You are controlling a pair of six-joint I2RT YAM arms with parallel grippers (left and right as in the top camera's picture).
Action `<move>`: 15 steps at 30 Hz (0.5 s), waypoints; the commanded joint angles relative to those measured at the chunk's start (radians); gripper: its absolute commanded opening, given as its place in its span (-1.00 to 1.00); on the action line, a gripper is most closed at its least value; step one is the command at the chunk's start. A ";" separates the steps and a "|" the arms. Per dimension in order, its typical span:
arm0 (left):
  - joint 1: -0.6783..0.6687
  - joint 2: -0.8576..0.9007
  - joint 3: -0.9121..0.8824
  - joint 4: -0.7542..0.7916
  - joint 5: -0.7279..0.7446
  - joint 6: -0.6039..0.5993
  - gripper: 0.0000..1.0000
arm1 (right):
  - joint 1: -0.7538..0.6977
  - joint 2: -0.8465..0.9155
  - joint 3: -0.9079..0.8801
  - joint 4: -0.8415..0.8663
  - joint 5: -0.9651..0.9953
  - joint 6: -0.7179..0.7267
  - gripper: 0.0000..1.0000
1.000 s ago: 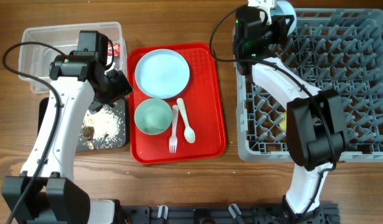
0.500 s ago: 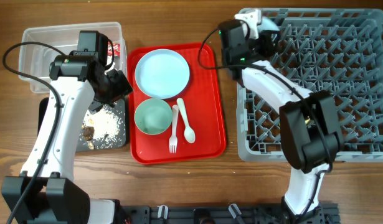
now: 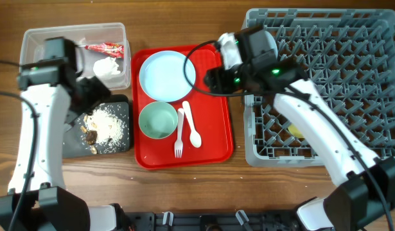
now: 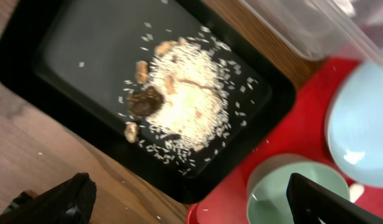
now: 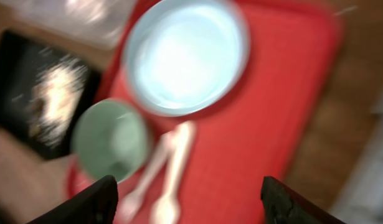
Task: Sort waste into correct bins and load items into the dishwasher rack
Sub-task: 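Grasp the green bowl with the right gripper and place it in the rack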
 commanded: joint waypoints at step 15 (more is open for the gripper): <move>0.068 -0.021 0.003 -0.003 0.029 -0.006 0.99 | 0.293 0.372 0.000 0.119 0.201 0.498 -0.65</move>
